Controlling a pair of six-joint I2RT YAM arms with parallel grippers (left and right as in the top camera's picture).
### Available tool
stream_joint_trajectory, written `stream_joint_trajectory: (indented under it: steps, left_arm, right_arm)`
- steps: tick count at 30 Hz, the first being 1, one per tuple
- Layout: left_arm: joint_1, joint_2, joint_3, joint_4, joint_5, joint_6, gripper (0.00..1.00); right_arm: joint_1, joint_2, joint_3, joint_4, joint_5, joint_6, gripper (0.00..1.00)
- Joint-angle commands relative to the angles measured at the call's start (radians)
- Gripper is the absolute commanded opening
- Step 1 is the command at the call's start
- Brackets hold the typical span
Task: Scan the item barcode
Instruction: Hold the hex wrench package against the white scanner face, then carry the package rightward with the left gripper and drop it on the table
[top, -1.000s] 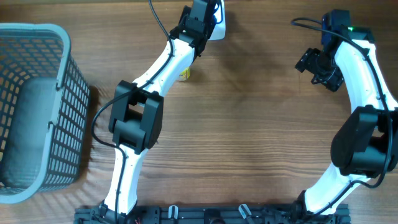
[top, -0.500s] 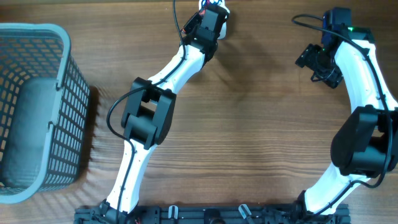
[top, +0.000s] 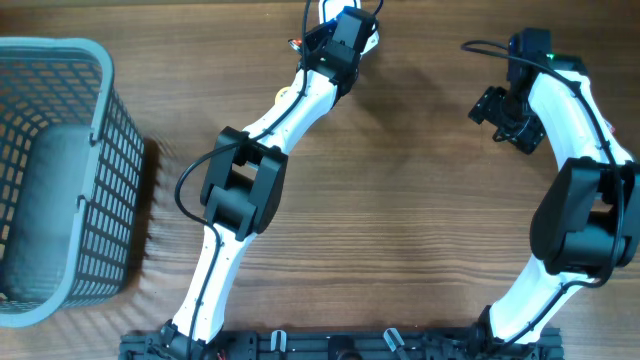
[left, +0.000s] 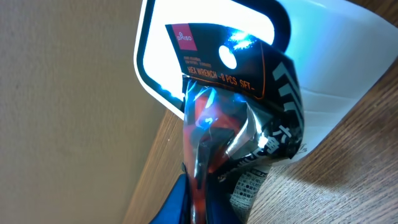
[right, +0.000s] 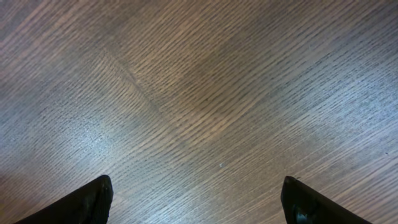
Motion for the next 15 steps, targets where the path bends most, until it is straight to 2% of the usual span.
stream_joint_trajectory:
  steps: [1, 4, 6, 10, 13, 15]
  left_arm:
    - [0.015, -0.019, 0.014, -0.016, 0.021, 0.034, 0.04]
    - [0.015, -0.024, 0.014, 0.002, 0.016, 0.033, 0.04]
    - [0.006, -0.044, 0.014, 0.053, -0.018, 0.034, 0.04]
    - [-0.006, -0.152, 0.014, 0.052, -0.018, 0.029, 0.04]
    - [-0.066, -0.235, 0.014, 0.05, -0.012, -0.077, 0.04]
    - [-0.108, -0.274, 0.014, 0.027, 0.02, -0.202, 0.04]
  right_arm:
    - [0.005, 0.014, -0.006, 0.006, -0.005, 0.016, 0.87]
    - [0.005, 0.014, -0.006, 0.008, -0.004, 0.011, 0.82]
    - [0.005, 0.014, -0.006, 0.027, -0.004, -0.014, 0.82]
    - [0.005, 0.013, -0.006, 0.04, -0.007, -0.031, 0.82]
    - [0.005, -0.031, 0.008, 0.018, -0.009, -0.041, 0.83]
    - [0.003, -0.123, 0.032, 0.015, -0.008, -0.058, 0.84]
